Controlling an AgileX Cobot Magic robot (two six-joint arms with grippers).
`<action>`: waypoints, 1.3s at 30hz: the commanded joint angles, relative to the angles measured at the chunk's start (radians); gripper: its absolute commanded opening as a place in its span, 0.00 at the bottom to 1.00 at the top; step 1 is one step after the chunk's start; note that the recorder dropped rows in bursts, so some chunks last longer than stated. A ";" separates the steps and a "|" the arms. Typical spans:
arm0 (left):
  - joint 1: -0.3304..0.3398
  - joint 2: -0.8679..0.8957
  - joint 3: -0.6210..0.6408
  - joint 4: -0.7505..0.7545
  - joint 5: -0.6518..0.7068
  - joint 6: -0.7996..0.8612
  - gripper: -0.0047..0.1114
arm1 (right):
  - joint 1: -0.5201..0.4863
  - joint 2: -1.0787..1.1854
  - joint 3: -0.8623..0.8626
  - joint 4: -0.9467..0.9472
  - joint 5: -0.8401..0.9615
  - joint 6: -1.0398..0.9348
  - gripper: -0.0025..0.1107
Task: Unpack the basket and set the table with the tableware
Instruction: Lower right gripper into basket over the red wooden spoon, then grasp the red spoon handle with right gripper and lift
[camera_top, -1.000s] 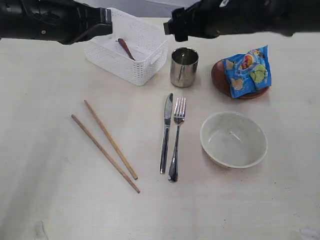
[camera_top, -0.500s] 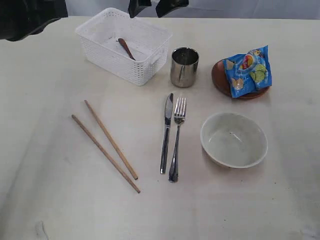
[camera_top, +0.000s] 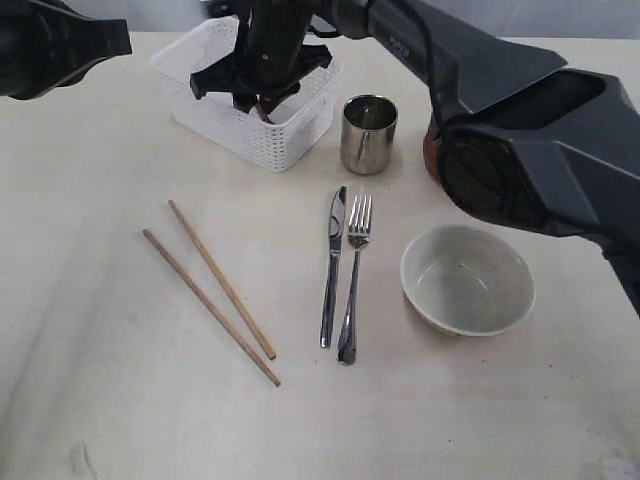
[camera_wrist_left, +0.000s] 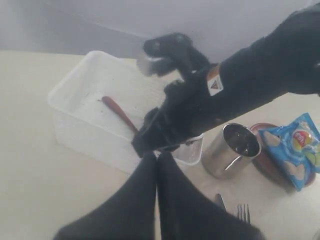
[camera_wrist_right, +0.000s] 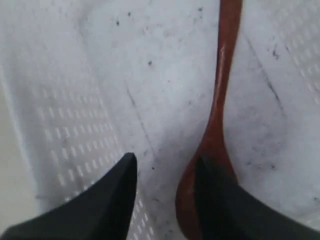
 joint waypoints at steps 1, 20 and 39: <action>-0.005 -0.008 0.001 -0.001 0.021 0.007 0.04 | 0.032 0.010 -0.013 0.049 0.052 -0.046 0.35; -0.005 -0.008 0.001 -0.001 0.023 0.020 0.04 | 0.072 -0.061 -0.020 -0.121 0.053 0.176 0.55; -0.005 -0.008 0.001 -0.001 0.028 0.056 0.04 | 0.071 0.060 -0.020 -0.101 -0.021 0.332 0.46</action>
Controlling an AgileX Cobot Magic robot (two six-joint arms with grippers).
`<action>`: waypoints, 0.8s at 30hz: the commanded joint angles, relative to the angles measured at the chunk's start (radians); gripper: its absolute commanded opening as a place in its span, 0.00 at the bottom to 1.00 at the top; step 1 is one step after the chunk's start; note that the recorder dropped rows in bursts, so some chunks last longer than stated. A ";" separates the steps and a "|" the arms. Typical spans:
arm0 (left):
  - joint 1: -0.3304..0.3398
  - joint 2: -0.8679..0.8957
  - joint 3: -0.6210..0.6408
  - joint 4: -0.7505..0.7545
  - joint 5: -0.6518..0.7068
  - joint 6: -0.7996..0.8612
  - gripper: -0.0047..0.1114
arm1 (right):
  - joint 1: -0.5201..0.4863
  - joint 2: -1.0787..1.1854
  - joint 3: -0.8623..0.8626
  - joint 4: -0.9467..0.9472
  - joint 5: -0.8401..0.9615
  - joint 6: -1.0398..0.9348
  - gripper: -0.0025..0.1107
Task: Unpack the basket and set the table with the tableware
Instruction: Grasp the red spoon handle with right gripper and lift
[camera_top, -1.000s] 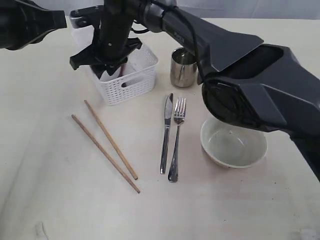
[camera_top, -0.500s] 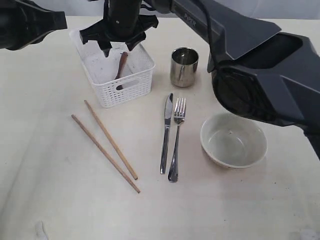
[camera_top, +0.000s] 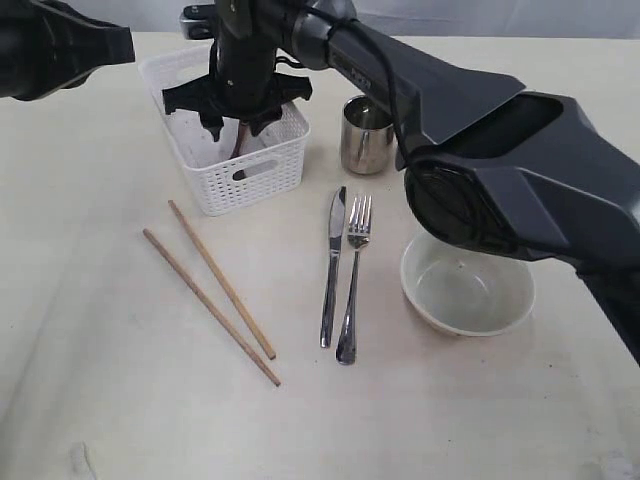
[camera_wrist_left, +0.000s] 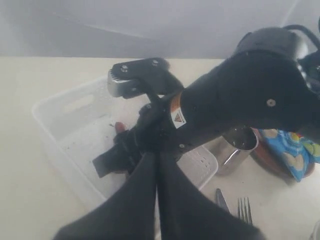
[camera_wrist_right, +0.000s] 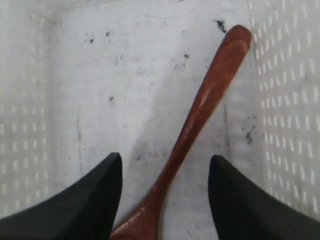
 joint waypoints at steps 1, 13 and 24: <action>-0.005 -0.008 0.001 -0.001 0.008 0.007 0.04 | -0.006 0.021 -0.002 0.000 -0.011 0.021 0.46; -0.005 -0.008 0.011 -0.001 0.006 0.019 0.04 | -0.004 0.027 -0.002 0.081 0.039 -0.049 0.30; -0.005 -0.008 0.011 -0.001 0.006 0.026 0.04 | 0.044 -0.059 -0.002 -0.044 0.074 -0.065 0.46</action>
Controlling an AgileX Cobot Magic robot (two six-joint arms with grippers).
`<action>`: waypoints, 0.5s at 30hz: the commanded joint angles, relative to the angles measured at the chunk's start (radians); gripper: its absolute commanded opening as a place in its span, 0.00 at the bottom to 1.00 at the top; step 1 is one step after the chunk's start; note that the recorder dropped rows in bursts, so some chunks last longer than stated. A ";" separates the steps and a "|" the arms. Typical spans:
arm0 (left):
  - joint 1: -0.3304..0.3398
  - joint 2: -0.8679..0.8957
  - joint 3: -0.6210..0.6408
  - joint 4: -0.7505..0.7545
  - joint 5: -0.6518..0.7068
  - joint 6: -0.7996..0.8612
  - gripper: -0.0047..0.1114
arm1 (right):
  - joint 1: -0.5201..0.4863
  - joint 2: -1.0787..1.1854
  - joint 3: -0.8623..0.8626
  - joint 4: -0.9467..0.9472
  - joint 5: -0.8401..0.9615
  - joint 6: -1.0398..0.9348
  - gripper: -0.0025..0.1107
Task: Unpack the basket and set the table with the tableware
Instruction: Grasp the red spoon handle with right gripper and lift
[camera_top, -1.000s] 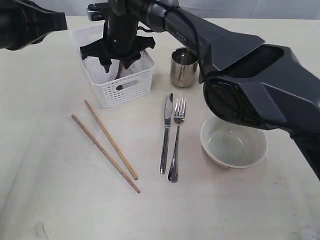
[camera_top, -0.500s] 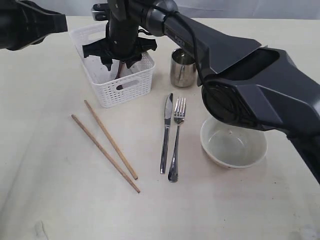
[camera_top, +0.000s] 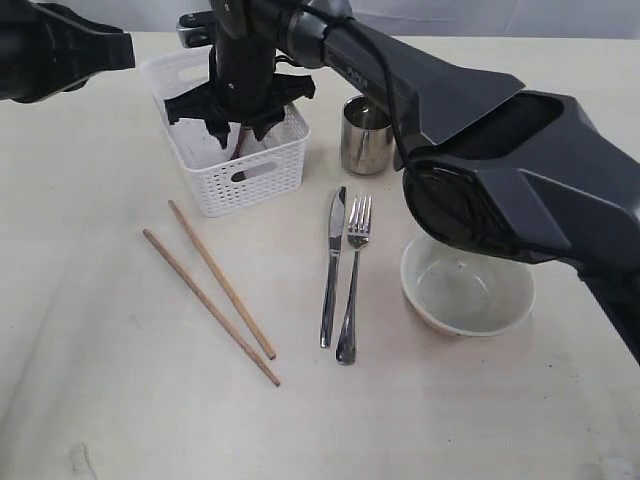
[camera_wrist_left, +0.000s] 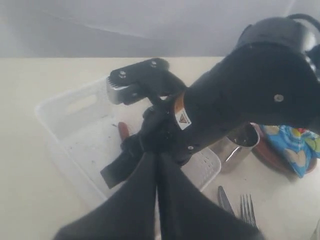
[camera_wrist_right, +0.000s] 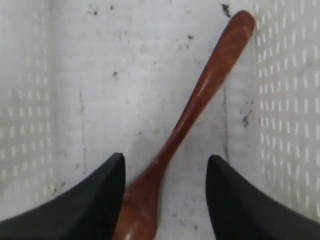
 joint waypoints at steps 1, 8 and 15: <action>-0.005 -0.006 0.005 -0.001 0.002 0.007 0.04 | 0.034 -0.047 -0.003 -0.019 0.005 -0.070 0.46; -0.005 -0.006 0.005 -0.001 0.000 0.012 0.04 | 0.026 -0.028 0.000 -0.001 0.005 0.105 0.46; -0.005 -0.006 0.006 -0.001 0.000 0.027 0.04 | 0.021 0.009 0.000 0.003 0.005 0.255 0.46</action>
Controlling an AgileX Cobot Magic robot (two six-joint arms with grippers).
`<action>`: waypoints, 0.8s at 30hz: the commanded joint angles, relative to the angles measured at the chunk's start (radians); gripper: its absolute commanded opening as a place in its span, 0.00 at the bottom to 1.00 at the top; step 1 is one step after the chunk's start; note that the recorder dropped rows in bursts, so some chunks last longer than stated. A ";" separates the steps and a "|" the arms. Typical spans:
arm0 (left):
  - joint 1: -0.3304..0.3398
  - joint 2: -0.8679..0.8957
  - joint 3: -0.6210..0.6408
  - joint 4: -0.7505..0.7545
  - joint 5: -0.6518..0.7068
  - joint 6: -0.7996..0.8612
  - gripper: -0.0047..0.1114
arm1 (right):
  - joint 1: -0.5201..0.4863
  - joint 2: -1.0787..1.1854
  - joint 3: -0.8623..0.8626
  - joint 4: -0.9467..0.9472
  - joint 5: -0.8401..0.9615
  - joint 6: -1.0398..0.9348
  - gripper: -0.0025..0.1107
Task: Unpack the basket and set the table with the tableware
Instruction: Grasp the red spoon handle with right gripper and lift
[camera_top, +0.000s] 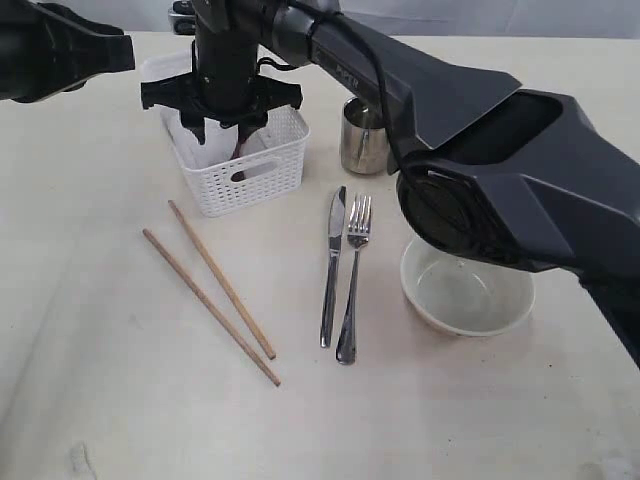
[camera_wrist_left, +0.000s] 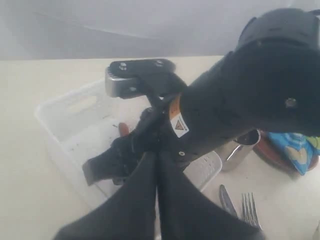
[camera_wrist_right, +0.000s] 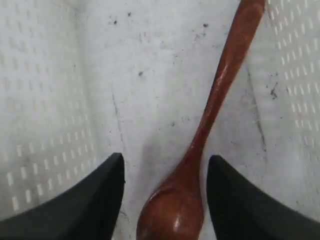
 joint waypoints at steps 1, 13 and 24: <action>-0.005 -0.004 0.006 -0.001 0.002 0.008 0.04 | -0.010 0.036 0.000 -0.004 0.002 0.033 0.46; -0.005 -0.004 0.006 -0.001 0.002 0.031 0.04 | -0.021 0.123 0.000 0.026 0.002 -0.055 0.28; -0.005 -0.004 0.006 -0.001 0.002 0.033 0.04 | -0.021 0.086 -0.069 0.011 0.002 -0.143 0.02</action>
